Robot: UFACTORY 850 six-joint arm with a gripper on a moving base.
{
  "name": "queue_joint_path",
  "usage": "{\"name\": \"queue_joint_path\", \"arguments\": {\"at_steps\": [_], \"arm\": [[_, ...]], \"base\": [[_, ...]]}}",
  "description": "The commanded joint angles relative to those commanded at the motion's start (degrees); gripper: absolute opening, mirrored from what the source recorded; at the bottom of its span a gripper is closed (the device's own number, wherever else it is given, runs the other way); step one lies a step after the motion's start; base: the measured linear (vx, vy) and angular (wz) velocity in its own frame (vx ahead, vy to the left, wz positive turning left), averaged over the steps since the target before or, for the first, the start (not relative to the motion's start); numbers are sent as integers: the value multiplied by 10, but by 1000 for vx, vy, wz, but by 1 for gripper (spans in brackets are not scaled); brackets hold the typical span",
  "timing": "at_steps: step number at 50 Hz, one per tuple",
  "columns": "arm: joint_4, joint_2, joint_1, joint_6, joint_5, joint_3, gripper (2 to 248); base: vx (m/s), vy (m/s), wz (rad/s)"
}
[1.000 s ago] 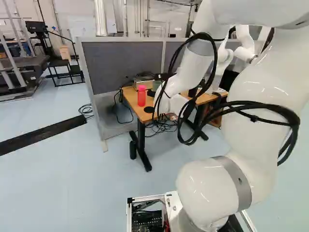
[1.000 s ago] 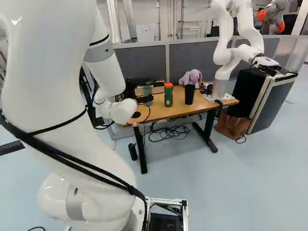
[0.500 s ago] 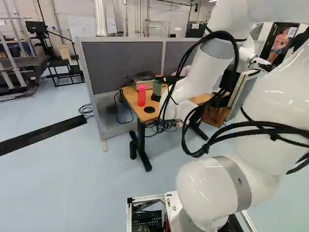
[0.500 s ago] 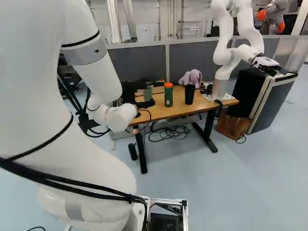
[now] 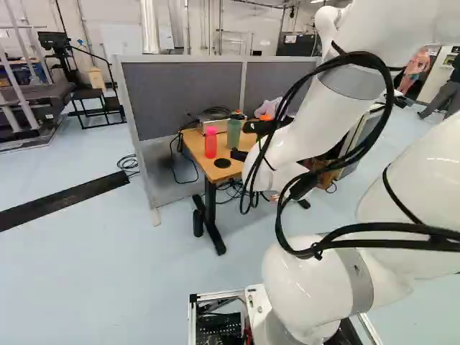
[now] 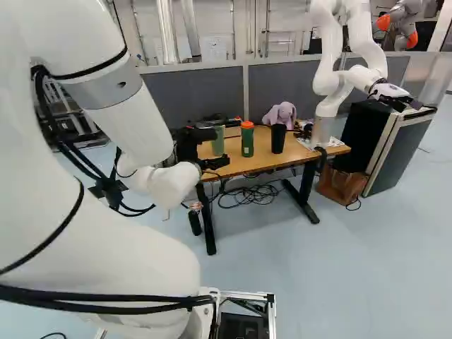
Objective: Place the green cup on the table
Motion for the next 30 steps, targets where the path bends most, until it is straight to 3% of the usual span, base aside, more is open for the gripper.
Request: {"name": "queue_joint_path", "arguments": {"at_steps": [30], "arm": [[0,35,-7,0,-13,32,247]], "base": [[0,0,0]]}}
